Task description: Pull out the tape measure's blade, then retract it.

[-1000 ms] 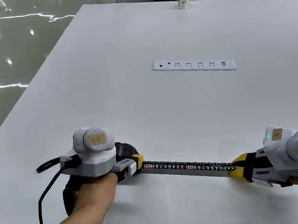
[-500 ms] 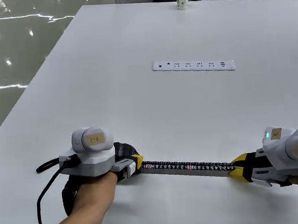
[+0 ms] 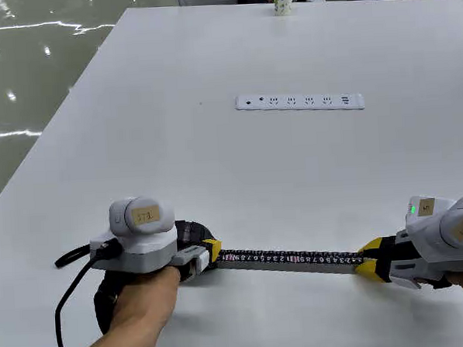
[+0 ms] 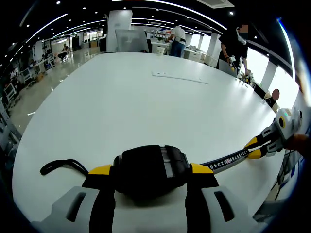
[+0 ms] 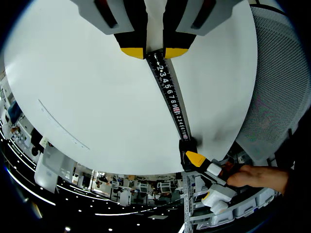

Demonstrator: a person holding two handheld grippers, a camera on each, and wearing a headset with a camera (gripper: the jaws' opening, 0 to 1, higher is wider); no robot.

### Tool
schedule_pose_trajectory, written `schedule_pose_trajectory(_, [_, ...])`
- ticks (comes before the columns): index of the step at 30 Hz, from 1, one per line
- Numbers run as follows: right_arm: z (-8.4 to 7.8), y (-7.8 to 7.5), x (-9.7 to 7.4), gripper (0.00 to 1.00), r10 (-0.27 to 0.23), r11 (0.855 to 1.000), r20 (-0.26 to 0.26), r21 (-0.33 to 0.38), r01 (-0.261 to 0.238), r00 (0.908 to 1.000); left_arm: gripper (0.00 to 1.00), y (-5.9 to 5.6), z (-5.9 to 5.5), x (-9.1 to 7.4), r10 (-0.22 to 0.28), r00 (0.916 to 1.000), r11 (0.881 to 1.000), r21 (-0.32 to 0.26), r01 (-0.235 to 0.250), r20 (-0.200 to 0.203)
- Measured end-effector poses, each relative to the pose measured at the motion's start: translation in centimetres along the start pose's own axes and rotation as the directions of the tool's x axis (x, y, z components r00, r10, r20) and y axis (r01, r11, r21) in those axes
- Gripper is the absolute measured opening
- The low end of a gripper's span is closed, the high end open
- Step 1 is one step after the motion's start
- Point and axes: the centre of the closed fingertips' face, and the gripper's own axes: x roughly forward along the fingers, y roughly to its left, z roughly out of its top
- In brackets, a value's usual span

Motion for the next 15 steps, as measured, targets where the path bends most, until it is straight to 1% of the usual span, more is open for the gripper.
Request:
schedule_pose_trajectory(7, [0.05,0.2,-0.02,0.07,0.002,1.0,-0.002,0.002,-0.002,1.0,0.52,-0.04,0.02,-0.09,-0.006,1.0,1.0,0.004,0.006,0.002])
schedule_pose_trajectory(15, [0.64,0.46,0.48,0.07,0.01,1.0,0.001,0.004,-0.01,0.9999,0.53,0.02,-0.01,-0.11,-0.01,0.9999,1.0,0.0,0.01,0.001])
